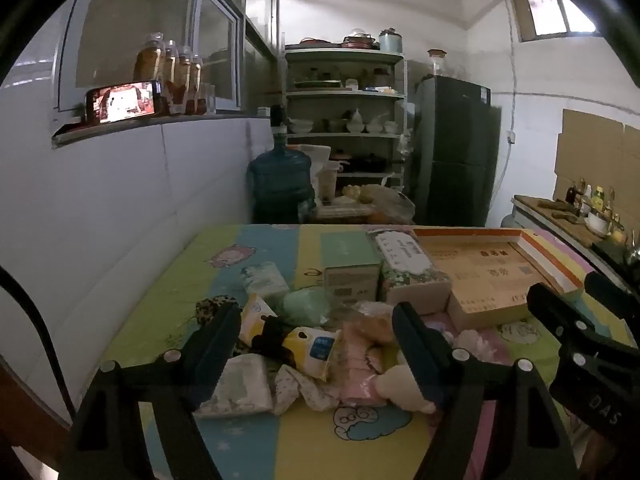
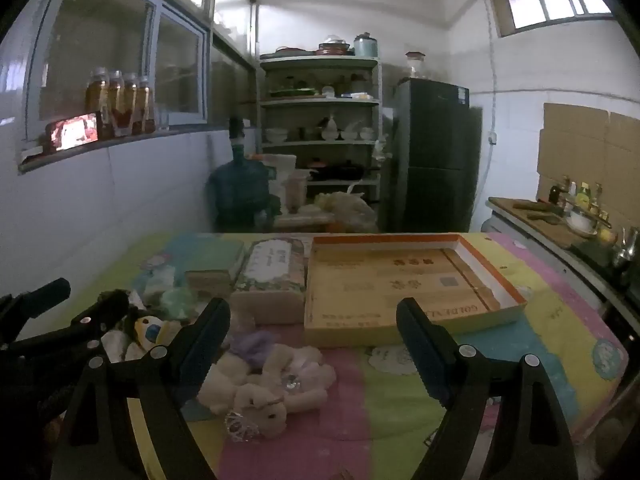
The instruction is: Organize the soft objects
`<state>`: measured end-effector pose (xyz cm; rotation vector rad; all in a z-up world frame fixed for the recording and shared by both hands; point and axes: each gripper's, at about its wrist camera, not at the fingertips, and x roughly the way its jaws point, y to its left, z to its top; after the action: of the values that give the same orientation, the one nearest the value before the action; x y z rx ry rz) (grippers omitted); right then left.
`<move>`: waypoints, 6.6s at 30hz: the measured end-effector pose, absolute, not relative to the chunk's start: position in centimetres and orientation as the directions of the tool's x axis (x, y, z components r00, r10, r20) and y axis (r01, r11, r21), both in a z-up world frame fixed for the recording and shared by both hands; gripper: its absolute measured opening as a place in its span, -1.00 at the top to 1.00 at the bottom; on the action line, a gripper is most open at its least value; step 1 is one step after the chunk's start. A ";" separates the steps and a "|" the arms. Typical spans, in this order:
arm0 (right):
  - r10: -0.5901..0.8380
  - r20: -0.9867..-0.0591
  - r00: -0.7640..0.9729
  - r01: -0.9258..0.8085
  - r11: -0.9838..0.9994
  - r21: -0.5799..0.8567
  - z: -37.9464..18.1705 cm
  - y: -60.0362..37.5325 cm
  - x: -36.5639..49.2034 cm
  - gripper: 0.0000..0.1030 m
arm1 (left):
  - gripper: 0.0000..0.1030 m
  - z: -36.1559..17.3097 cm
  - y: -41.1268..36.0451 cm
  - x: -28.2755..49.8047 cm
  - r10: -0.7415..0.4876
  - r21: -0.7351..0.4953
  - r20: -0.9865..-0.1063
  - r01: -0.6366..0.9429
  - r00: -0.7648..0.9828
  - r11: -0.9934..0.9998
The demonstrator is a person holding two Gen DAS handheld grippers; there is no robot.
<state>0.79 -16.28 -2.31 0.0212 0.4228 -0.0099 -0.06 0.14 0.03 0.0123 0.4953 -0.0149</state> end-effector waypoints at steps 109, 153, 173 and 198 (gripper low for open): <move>0.250 -0.485 0.838 -0.227 0.968 0.107 -6.1 -11.5 2.0 -0.68 | -0.52 -5.9 9.5 -0.3 0.011 -0.081 -0.509 -0.060 0.861 0.995; 0.510 -0.689 0.516 -0.682 0.731 0.031 -7.6 -0.7 12.2 -0.06 | 0.29 -8.1 13.4 0.0 -0.122 -0.236 -0.497 0.002 0.859 0.972; 0.426 -0.767 0.479 -0.673 0.739 -0.011 -10.6 1.3 15.3 0.13 | 0.29 -7.8 14.6 1.9 -0.100 -0.231 -0.505 -0.023 0.857 0.973; 0.554 -0.545 0.630 -0.551 0.813 0.190 -3.4 -5.9 12.1 0.17 | 0.29 -4.2 13.0 0.9 -0.118 -0.214 -0.418 0.028 0.901 0.976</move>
<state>12.07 -5.92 -3.41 0.0053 0.6257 0.6325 0.85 12.98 -4.15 -0.2057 0.4440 -0.0759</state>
